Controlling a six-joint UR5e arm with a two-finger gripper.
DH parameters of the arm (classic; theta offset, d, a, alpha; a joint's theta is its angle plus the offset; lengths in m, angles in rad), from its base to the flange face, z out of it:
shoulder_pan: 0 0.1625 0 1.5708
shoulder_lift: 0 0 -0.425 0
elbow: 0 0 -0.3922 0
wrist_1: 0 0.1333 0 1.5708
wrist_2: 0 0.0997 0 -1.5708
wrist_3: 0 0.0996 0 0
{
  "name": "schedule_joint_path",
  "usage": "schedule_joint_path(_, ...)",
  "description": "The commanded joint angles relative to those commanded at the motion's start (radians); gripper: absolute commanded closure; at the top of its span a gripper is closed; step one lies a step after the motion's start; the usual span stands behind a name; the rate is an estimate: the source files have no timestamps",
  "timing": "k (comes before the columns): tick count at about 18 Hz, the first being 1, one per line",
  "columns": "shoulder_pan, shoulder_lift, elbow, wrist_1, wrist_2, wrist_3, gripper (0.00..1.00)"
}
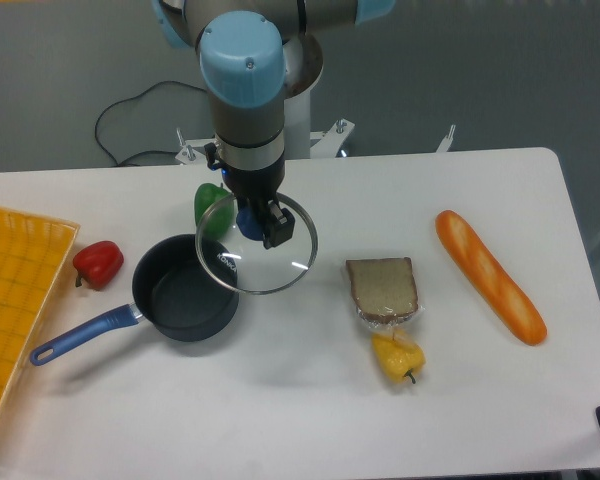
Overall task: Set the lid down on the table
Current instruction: 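Hold the glass lid by its knob above the blue saucepan, then lower the glass lid and move it past the saucepan rim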
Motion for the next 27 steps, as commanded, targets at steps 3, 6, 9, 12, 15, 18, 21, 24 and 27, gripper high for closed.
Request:
schedule_joint_path(3, 0.002, 0.008, -0.012, 0.002, -0.002, -0.002, 0.41)
schedule_joint_path(6, 0.002, 0.008, -0.005, 0.002, -0.011, -0.009, 0.41)
schedule_joint_path(9, 0.002, 0.006, 0.0, 0.002, -0.021, -0.015, 0.41)
schedule_joint_path(12, 0.003, 0.006, 0.002, 0.002, -0.026, -0.043, 0.41)
schedule_joint_path(15, 0.0, -0.006, 0.02, 0.003, -0.049, -0.086, 0.41)
schedule_joint_path(18, -0.005, -0.008, 0.021, 0.003, -0.054, -0.121, 0.41)
schedule_joint_path(21, -0.005, -0.017, 0.021, 0.015, -0.058, -0.19, 0.41)
schedule_joint_path(24, -0.006, -0.02, 0.02, 0.04, -0.078, -0.241, 0.41)
schedule_joint_path(27, -0.006, -0.032, 0.021, 0.07, -0.083, -0.303, 0.41)
